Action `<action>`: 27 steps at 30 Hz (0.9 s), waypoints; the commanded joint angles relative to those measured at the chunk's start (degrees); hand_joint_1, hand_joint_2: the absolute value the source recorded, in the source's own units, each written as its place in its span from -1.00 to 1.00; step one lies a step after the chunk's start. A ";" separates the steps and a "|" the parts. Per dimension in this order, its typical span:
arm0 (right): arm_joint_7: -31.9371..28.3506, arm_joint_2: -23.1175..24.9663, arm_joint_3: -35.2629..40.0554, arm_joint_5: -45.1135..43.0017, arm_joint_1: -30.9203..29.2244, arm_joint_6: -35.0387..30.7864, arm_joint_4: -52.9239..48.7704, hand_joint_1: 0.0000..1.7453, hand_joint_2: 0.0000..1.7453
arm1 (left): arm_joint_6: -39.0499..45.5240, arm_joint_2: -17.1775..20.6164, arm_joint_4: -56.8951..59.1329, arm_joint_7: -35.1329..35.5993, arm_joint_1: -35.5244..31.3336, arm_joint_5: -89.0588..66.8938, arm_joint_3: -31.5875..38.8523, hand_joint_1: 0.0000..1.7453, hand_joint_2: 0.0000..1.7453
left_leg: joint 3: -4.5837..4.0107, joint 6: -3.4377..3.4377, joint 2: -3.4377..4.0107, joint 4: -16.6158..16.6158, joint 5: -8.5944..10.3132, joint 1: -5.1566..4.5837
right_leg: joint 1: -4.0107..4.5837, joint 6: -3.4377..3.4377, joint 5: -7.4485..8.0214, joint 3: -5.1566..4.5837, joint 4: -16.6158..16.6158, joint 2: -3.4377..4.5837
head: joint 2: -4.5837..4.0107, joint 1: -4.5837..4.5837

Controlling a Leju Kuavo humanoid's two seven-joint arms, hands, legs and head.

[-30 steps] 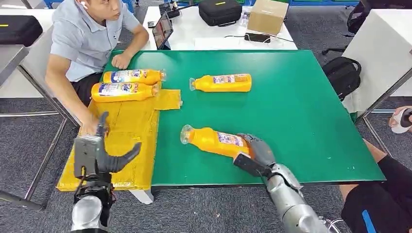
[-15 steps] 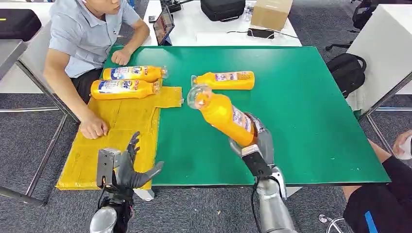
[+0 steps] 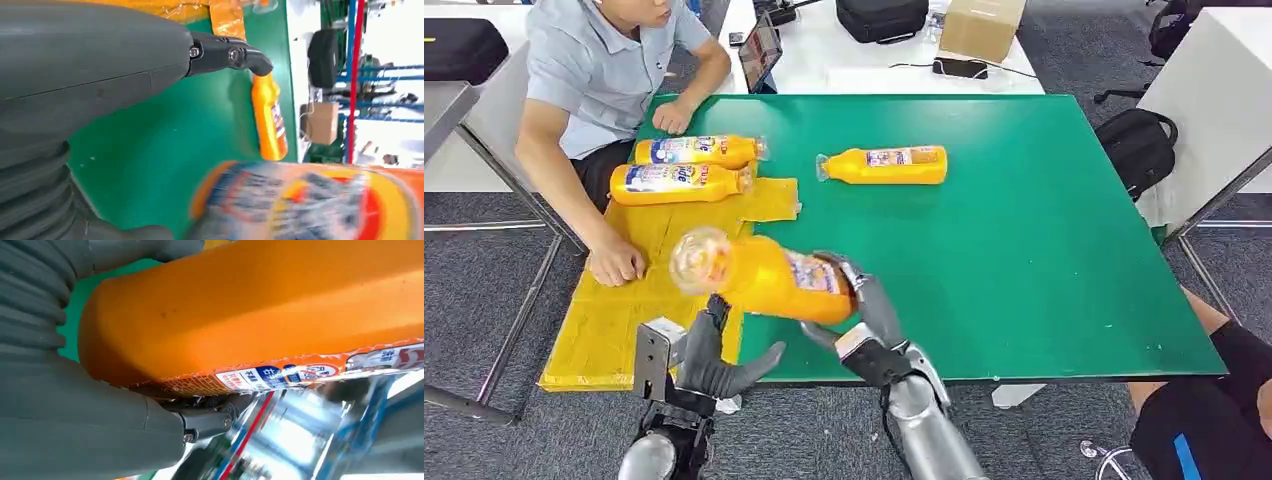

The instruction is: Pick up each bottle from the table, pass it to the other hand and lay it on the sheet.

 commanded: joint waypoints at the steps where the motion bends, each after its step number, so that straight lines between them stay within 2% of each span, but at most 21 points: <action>1: -0.90 -0.06 16.11 -0.41 -0.63 -1.28 8.81 1.00 1.00 | 1.53 -0.18 3.66 -0.29 -5.79 7.50 -2.35 -1.00 1.00 | 0.13 0.09 -0.07 -0.05 -0.02 0.01 | 0.05 -0.15 -0.04 0.17 -0.06 -0.15 | 0.00 0.00; 6: -1.81 -0.06 15.86 -2.95 -2.18 -2.76 13.12 1.00 1.00 | -5.36 0.29 0.11 -0.93 -3.46 14.04 -5.33 -1.00 1.00 | 0.13 0.08 -0.03 -0.04 -0.04 0.00 | 0.05 -0.15 -0.04 0.15 -0.06 -0.10 | 0.00 0.02; 13: -1.04 -0.06 11.75 -4.66 -2.48 -2.02 15.59 1.00 1.00 | -6.59 0.51 -2.95 -3.57 -2.90 15.60 -4.57 -1.00 1.00 | 0.09 0.08 -0.07 -0.03 -0.02 0.00 | 0.04 -0.12 -0.04 0.13 -0.06 -0.13 | 0.00 0.02; 20: -1.04 -0.06 11.75 -4.66 -2.48 -2.02 15.59 1.00 1.00 | -6.59 0.51 -2.95 -3.57 -2.90 15.60 -4.57 -1.00 1.00 | 0.08 0.08 -0.06 -0.04 -0.02 -0.01 | 0.03 -0.12 -0.03 0.12 -0.06 -0.12 | 0.00 0.04; 27: 1.17 -0.06 6.65 -2.94 -2.64 -4.59 14.98 1.00 1.00 | -5.91 0.53 -4.22 -4.56 -1.93 11.60 -4.52 -1.00 1.00 | 0.07 0.08 -0.08 -0.04 -0.01 -0.03 | 0.01 -0.11 -0.04 0.11 -0.05 -0.14 | 0.00 0.02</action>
